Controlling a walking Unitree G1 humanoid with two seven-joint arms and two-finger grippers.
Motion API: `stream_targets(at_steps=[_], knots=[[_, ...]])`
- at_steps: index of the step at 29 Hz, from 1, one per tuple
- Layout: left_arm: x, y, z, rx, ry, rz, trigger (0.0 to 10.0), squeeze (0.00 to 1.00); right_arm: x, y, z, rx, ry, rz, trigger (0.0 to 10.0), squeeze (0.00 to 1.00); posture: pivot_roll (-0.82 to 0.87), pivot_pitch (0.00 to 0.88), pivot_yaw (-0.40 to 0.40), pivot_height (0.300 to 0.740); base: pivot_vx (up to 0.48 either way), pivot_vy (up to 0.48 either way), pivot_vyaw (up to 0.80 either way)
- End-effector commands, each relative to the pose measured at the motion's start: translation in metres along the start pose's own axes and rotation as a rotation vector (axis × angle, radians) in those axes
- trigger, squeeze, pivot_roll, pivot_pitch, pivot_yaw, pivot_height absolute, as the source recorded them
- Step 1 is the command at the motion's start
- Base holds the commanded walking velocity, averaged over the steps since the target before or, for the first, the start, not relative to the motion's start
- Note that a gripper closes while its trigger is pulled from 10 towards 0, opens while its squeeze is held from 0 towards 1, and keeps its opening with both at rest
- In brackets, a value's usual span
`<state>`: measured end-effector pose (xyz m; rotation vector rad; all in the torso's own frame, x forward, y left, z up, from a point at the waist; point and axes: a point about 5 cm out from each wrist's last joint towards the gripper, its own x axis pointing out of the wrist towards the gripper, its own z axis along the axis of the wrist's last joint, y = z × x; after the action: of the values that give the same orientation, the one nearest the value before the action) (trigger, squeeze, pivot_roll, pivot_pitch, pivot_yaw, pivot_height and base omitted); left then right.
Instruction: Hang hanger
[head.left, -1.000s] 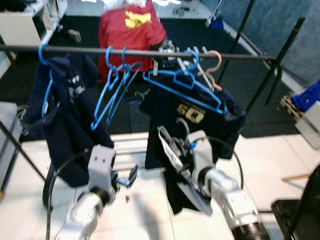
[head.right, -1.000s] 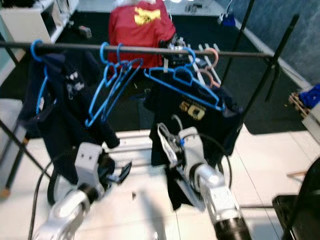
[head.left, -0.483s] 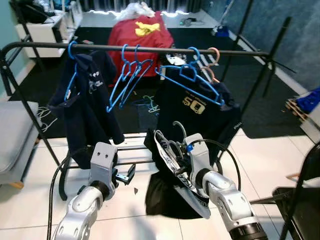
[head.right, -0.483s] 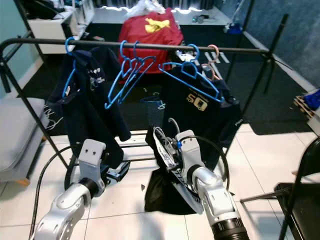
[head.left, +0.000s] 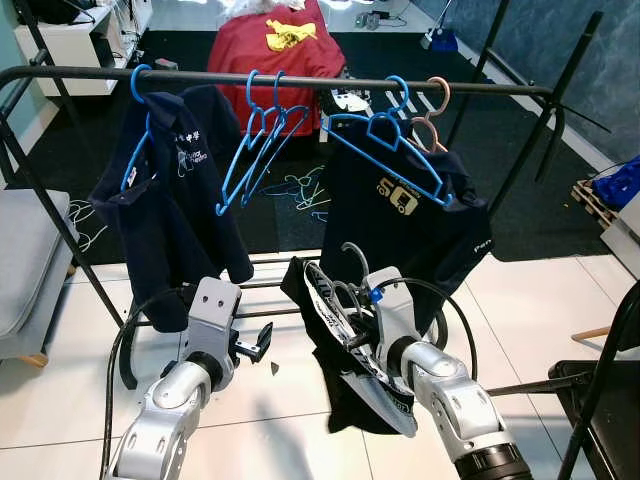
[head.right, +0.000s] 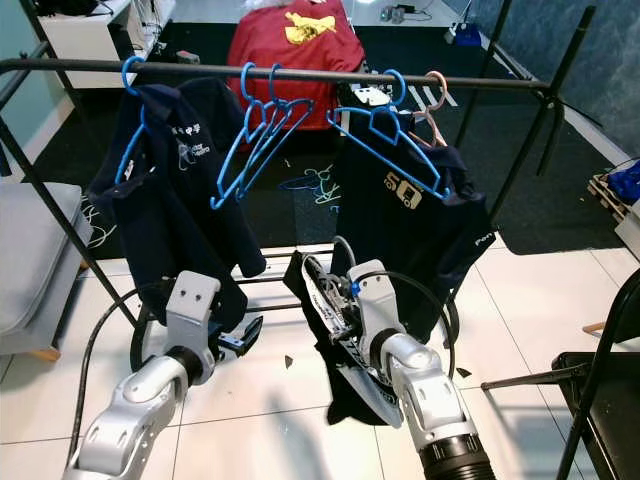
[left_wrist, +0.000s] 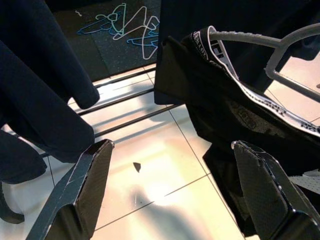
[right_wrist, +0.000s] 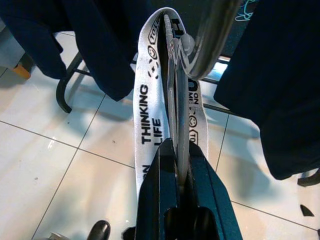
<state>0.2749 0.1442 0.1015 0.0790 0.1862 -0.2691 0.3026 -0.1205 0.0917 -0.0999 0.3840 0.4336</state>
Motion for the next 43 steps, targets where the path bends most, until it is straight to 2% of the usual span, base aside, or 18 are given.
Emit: stream_targets(at_steps=[1,23,29,43], knots=[[-0.0005,0.0002,-0.0073,-0.015,0.034,0.011,10.0,0.00,0.0008,0.0004,-0.0008,-0.013,-0.001,0.010,10.0,0.00,0.02,0.089,-0.048,0.740,0.000,0.000,0.00],[0.0038,0.0030,-0.0053,-0.030,0.029,0.040,10.0,0.00,0.0079,0.0051,0.0035,-0.040,0.000,0.047,10.0,0.00,0.03,0.081,-0.072,0.740,0.000,0.449,0.00],[0.0044,0.0019,-0.0023,-0.020,0.013,0.040,10.0,0.00,0.0079,0.0073,0.0034,-0.041,-0.002,0.055,10.0,0.00,0.03,0.079,-0.067,0.740,0.000,0.000,0.00],[0.0057,0.0006,-0.0010,-0.008,0.011,0.054,10.0,0.00,0.0069,0.0087,-0.0014,-0.033,0.000,0.053,10.0,0.00,0.03,0.075,-0.057,0.740,0.000,-0.411,0.00]])
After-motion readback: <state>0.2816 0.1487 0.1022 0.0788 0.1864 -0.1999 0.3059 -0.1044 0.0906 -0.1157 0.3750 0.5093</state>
